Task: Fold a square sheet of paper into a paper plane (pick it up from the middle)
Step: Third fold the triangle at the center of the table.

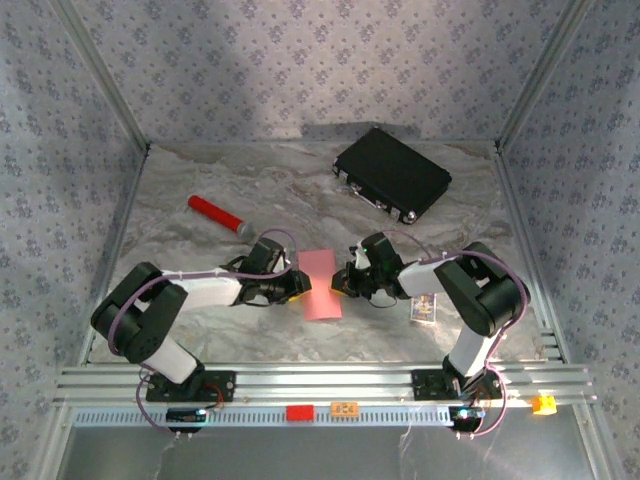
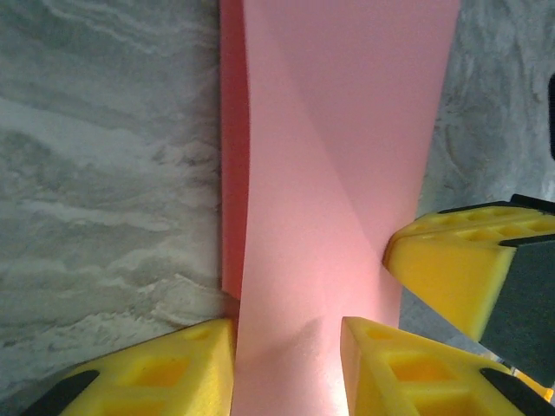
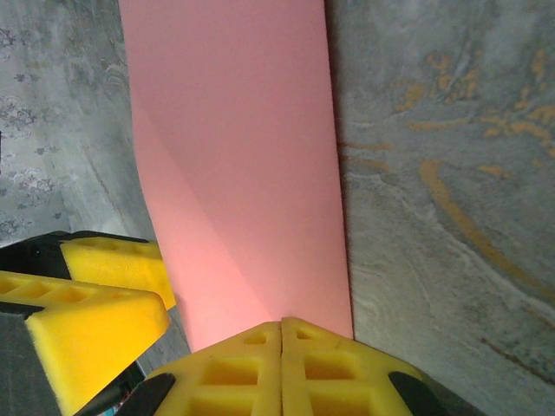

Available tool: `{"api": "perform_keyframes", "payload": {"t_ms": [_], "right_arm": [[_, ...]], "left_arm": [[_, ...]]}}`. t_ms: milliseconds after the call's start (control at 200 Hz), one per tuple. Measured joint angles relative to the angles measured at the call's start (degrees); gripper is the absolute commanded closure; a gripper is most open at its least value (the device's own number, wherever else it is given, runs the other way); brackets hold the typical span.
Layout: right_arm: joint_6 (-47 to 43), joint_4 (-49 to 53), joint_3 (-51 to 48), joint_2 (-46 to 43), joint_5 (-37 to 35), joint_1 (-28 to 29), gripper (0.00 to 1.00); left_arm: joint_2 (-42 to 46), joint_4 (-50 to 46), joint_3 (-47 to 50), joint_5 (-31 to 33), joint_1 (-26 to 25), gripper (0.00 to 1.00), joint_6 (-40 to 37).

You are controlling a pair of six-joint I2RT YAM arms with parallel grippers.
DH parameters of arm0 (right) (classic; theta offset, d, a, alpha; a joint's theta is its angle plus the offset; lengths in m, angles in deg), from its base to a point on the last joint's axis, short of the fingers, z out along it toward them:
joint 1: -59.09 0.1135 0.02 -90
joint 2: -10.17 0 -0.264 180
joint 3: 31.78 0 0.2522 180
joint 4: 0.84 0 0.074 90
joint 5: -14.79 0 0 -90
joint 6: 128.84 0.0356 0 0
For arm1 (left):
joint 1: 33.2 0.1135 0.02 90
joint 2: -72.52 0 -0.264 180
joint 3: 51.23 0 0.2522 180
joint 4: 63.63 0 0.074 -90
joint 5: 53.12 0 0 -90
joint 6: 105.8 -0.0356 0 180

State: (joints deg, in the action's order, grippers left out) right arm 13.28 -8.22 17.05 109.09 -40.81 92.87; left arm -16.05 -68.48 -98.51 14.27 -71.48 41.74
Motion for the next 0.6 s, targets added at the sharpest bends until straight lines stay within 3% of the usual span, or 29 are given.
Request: {"api": "perform_keyframes", "payload": {"t_ms": [415,600], "right_arm": [[0.0,-0.2,-0.1,0.0,0.0,0.0,0.91],[0.0,-0.2,-0.1,0.0,0.1,0.0,0.9]], "left_arm": [[1.0,6.8,1.9,-2.7,1.6,0.62,-0.4],[1.0,7.8,2.0,-3.8,1.6,0.66,-0.2]]}}
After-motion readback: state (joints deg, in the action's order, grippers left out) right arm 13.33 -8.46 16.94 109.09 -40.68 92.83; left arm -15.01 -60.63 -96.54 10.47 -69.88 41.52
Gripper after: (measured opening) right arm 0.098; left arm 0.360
